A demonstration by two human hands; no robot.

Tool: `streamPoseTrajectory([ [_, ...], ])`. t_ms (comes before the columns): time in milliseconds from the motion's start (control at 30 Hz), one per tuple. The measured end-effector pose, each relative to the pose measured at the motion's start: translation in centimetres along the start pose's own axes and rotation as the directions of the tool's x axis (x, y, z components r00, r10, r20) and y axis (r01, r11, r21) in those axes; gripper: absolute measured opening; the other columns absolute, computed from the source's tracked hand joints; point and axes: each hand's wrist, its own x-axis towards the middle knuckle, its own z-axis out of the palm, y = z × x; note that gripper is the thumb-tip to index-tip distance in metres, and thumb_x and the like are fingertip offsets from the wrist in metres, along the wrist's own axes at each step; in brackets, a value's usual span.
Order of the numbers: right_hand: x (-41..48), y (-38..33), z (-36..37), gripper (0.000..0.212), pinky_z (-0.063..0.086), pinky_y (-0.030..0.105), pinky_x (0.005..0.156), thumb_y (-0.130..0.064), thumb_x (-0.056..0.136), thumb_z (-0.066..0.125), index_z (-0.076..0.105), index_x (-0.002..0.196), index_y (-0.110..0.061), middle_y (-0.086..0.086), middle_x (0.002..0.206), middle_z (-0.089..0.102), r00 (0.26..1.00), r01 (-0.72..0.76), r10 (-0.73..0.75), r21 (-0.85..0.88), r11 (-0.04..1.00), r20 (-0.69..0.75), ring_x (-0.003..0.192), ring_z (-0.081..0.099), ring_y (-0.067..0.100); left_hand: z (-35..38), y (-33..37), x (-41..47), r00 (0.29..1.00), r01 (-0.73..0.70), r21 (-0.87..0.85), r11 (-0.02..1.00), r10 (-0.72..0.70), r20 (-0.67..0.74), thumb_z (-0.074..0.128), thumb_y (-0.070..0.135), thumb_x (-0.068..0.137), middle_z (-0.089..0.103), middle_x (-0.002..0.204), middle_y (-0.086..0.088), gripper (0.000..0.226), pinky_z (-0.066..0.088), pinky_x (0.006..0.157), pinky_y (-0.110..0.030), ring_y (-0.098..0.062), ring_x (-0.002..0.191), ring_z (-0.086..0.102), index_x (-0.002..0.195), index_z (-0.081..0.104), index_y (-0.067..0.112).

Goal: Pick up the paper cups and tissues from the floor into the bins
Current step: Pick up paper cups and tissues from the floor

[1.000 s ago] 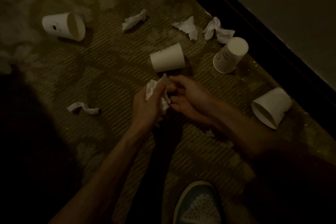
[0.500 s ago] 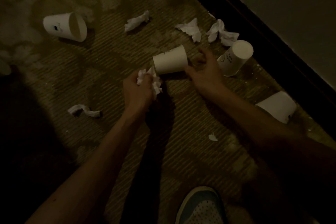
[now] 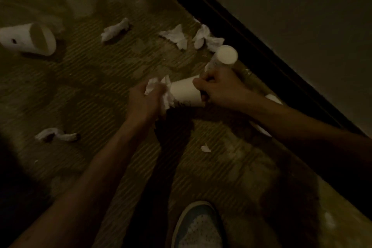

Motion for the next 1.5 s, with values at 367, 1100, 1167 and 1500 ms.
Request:
streamPoseTrajectory([
  [367,-16.3,2.6,-18.8,0.021,0.057,0.019,0.057,-0.024,0.098,0.057,0.065,0.088,-0.008,0.007,0.075,0.068,0.979,-0.173,0.187,0.157,0.972,-0.082,0.062,0.067,0.01,12.9,12.7,-12.4,0.838,-0.412,0.069,0.909,0.347,0.422,0.073,0.026,0.084,0.069,0.059,0.018,0.016,0.045,0.041,-0.014,0.001,0.054,0.066,0.07,0.073,0.032],
  [1100,-71.5,27.9,-28.8,0.015,0.055,0.027,0.054,-0.022,0.087,0.068,0.067,0.099,-0.013,0.009,0.073,0.074,0.383,-0.086,0.541,0.555,0.828,-0.748,0.059,0.069,0.016,46.1,6.3,-61.0,-0.392,-0.828,-0.445,0.342,0.215,0.895,0.067,0.04,0.085,0.067,0.071,0.011,0.019,0.047,0.057,-0.022,0.0,0.064,0.063,0.081,0.068,0.022],
  [1167,-74.5,30.4,-27.3,0.011,0.052,0.02,0.049,-0.025,0.086,0.068,0.065,0.097,-0.024,0.004,0.075,0.074,0.324,-0.143,0.599,0.588,0.796,-0.732,0.059,0.069,0.012,47.7,2.3,-63.2,-0.411,-0.8,-0.431,0.417,0.143,0.9,0.069,0.038,0.088,0.067,0.071,0.01,0.019,0.047,0.057,-0.021,0.0,0.063,0.062,0.083,0.068,0.019],
  [1500,-74.9,38.3,-24.2,0.065,0.056,0.026,0.072,-0.031,0.085,0.072,0.04,0.141,-0.021,-0.002,0.107,0.067,0.114,-0.424,0.517,0.429,0.798,-0.849,0.082,0.062,0.006,52.2,-8.1,-62.9,-0.267,-0.934,-0.22,0.282,-0.142,0.953,0.023,0.07,0.088,0.046,0.132,0.0,0.043,0.039,0.096,-0.034,-0.018,0.115,0.048,0.128,0.028,0.056],
])
